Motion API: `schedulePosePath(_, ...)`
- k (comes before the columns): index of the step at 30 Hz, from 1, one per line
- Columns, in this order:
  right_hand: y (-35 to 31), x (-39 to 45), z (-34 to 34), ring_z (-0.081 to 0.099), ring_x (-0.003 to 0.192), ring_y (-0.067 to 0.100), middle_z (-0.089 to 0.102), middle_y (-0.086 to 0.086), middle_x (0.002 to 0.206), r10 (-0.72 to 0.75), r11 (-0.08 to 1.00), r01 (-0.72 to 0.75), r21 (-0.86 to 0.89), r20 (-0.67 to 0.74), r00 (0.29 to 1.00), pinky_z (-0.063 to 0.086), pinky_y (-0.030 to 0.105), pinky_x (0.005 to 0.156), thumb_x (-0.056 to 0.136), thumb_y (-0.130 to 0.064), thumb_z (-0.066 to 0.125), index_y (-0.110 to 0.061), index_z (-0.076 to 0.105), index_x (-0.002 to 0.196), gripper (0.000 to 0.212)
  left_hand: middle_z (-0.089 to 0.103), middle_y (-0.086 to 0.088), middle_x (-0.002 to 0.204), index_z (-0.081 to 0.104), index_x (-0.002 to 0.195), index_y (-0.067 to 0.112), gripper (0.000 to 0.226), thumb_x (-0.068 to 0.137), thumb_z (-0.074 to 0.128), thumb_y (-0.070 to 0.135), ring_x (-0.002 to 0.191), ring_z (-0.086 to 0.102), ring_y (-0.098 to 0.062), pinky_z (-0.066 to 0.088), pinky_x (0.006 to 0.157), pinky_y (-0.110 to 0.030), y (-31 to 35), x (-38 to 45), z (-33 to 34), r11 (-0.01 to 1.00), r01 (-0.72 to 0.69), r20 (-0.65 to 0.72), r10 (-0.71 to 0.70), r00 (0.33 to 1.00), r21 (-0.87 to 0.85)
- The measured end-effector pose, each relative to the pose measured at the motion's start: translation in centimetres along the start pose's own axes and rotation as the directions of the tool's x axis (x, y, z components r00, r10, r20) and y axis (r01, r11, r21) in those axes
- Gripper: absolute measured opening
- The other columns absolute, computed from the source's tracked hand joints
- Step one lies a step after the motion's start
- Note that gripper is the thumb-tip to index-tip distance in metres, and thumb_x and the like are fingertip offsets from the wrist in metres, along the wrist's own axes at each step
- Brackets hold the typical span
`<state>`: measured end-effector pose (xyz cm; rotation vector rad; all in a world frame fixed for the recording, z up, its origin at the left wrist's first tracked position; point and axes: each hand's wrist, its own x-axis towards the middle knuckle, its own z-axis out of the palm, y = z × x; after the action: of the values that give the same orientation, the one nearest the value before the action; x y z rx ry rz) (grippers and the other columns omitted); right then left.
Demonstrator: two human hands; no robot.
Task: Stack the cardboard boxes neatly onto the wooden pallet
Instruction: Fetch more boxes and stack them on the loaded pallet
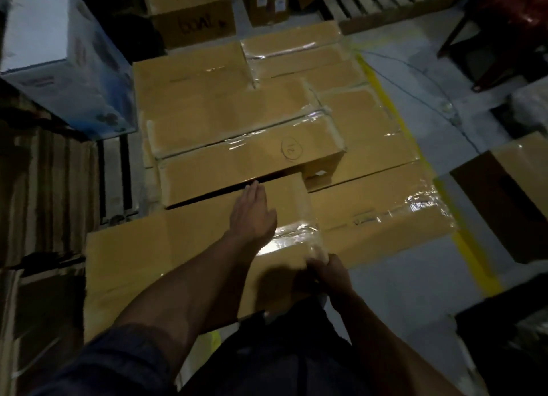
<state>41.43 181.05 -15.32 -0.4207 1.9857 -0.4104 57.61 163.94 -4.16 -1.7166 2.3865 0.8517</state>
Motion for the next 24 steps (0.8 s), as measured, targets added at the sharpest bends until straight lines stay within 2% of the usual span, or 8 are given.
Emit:
schedulePosePath(2, -3.2, -4.5, -2.0, 0.07, 0.097, 0.022, 0.075, 0.002, 0.099, -0.006, 1.0, 0.006, -0.002, 0.041, 0.999, 0.055, 0.037, 0.087, 0.068, -0.082, 0.062, -0.02, 0.072, 0.105, 0.073, 0.013, -0.012, 0.163, 0.016, 0.155, 0.006, 0.07, 0.099, 0.043, 0.038, 0.15, 0.012, -0.027, 0.012, 0.122, -0.039, 2.4, 2.0, -0.2, 0.998, -0.036, 0.011, 0.036, 0.999, 0.044)
schedulePosePath(5, -4.1, -5.8, -3.2, 0.063, 0.114, 0.025, 0.067, 0.008, 0.12, 0.042, 0.992, -0.054, 0.117, 0.101, 0.994, 0.046, 0.027, 0.091, 0.086, -0.055, 0.07, -0.014, 0.062, 0.129, 0.06, 0.03, -0.015, 0.156, 0.025, 0.152, 0.005, 0.067, 0.099, 0.044, 0.043, 0.142, 0.028, -0.03, 0.023, 0.117, -0.041, 4.8, 5.0, 0.1, 0.997, -0.037, 0.026, 0.035, 0.999, 0.069)
schedulePosePath(7, -3.7, -5.2, -2.9, 0.063, 0.104, 0.018, 0.067, 0.004, 0.114, 0.043, 0.98, -0.068, 0.187, 0.135, 0.99, 0.046, 0.023, 0.081, 0.084, -0.047, 0.075, -0.011, 0.062, 0.128, 0.059, 0.046, -0.016, 0.143, 0.041, 0.14, 0.007, 0.06, 0.097, 0.046, 0.048, 0.129, 0.043, -0.032, 0.037, 0.108, -0.043, 5.4, 6.7, 0.6, 0.996, -0.025, 0.072, 0.018, 0.997, 0.089)
schedulePosePath(9, -3.3, -4.5, -2.4, 0.065, 0.094, 0.017, 0.068, 0.003, 0.106, 0.064, 0.97, -0.097, 0.225, 0.148, 0.987, 0.049, 0.023, 0.07, 0.078, -0.05, 0.079, -0.009, 0.064, 0.126, 0.065, 0.053, -0.014, 0.129, 0.051, 0.124, 0.009, 0.052, 0.096, 0.048, 0.051, 0.117, 0.049, -0.03, 0.044, 0.098, -0.043, 5.8, 8.1, 1.2, 0.994, -0.022, 0.119, 0.009, 0.993, 0.106)
schedulePosePath(12, -2.9, -3.8, -2.0, 0.066, 0.104, 0.018, 0.07, 0.001, 0.115, 0.08, 0.962, -0.111, 0.248, 0.13, 0.988, 0.051, 0.027, 0.083, 0.07, -0.059, 0.08, -0.016, 0.066, 0.126, 0.072, 0.055, -0.014, 0.126, 0.052, 0.12, 0.008, 0.048, 0.094, 0.053, 0.049, 0.115, 0.05, -0.031, 0.045, 0.095, -0.044, 5.9, 9.3, 1.5, 0.997, 0.014, 0.151, -0.025, 0.988, 0.071)
schedulePosePath(15, -3.4, -4.1, -2.2, 0.066, 0.105, 0.018, 0.071, 0.003, 0.117, 0.07, 0.958, -0.097, 0.269, 0.108, 0.992, 0.05, 0.025, 0.084, 0.075, -0.048, 0.083, -0.012, 0.067, 0.125, 0.064, 0.057, -0.015, 0.124, 0.053, 0.119, 0.007, 0.047, 0.093, 0.059, 0.046, 0.111, 0.053, -0.032, 0.046, 0.092, -0.043, 5.8, 10.1, 1.8, 0.994, 0.013, 0.153, -0.03, 0.988, 0.108)
schedulePosePath(20, -3.8, -4.8, -2.9, 0.065, 0.1, 0.019, 0.07, 0.002, 0.113, 0.091, 0.944, -0.107, 0.312, 0.066, 0.994, 0.052, 0.031, 0.089, 0.08, -0.039, 0.081, -0.01, 0.067, 0.122, 0.053, 0.056, -0.012, 0.114, 0.056, 0.112, 0.01, 0.039, 0.091, 0.064, 0.042, 0.1, 0.053, -0.026, 0.047, 0.081, -0.04, 5.8, 11.1, 2.0, 0.992, 0.049, 0.125, -0.063, 0.99, 0.116)
schedulePosePath(24, -3.8, -4.7, -3.2, 0.06, 0.083, 0.009, 0.071, -0.003, 0.107, 0.084, 0.934, -0.094, 0.344, 0.046, 0.995, 0.046, 0.016, 0.071, 0.082, -0.035, 0.08, -0.013, 0.07, 0.12, 0.045, 0.057, -0.011, 0.114, 0.056, 0.114, 0.011, 0.042, 0.09, 0.064, 0.044, 0.102, 0.053, -0.026, 0.049, 0.083, -0.041, 5.9, 11.3, 2.1, 0.992, 0.048, 0.116, -0.061, 0.991, 0.116)
